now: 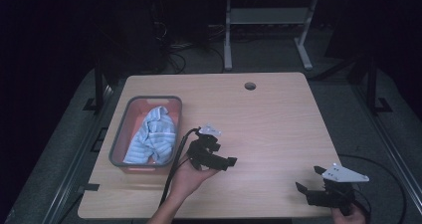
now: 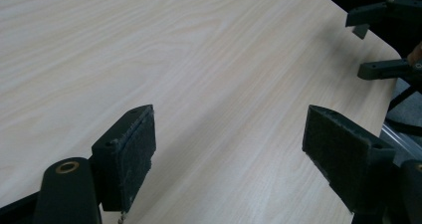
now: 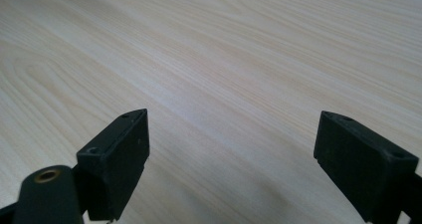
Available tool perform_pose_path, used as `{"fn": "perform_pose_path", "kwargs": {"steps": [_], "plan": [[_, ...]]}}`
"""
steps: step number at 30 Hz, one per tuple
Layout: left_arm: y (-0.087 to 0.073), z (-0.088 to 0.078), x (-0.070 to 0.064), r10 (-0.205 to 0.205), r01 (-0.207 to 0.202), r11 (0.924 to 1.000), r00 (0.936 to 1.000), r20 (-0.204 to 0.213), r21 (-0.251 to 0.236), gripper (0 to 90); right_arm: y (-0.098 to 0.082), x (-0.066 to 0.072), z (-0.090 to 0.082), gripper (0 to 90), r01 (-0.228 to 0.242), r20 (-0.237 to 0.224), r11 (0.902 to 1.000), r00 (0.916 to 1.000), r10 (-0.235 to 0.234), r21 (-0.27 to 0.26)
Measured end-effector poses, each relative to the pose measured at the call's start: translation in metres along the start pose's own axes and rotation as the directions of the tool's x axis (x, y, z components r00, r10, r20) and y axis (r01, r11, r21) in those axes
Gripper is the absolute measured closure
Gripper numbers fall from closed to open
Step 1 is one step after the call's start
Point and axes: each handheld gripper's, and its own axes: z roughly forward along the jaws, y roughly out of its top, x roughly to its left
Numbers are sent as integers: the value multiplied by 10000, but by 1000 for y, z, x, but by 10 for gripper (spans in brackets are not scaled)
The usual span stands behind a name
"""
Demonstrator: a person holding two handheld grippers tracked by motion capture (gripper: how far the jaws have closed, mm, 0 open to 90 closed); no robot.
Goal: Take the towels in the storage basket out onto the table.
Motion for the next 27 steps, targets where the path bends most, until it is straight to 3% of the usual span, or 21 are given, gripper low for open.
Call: {"fn": "perform_pose_path", "kwargs": {"steps": [21, 27], "plan": [[22, -44, 28, -480, 465, 9987, 9961, -742, -207, 188, -1, 0, 2, 137, -31, 87, 10000, 10000, 31, 56], [25, -53, 35, -509, 506, 9987, 9946, -909, -53, 190, 0, 0, 2, 137, -60, 62, 10000, 10000, 60, 40]]}}
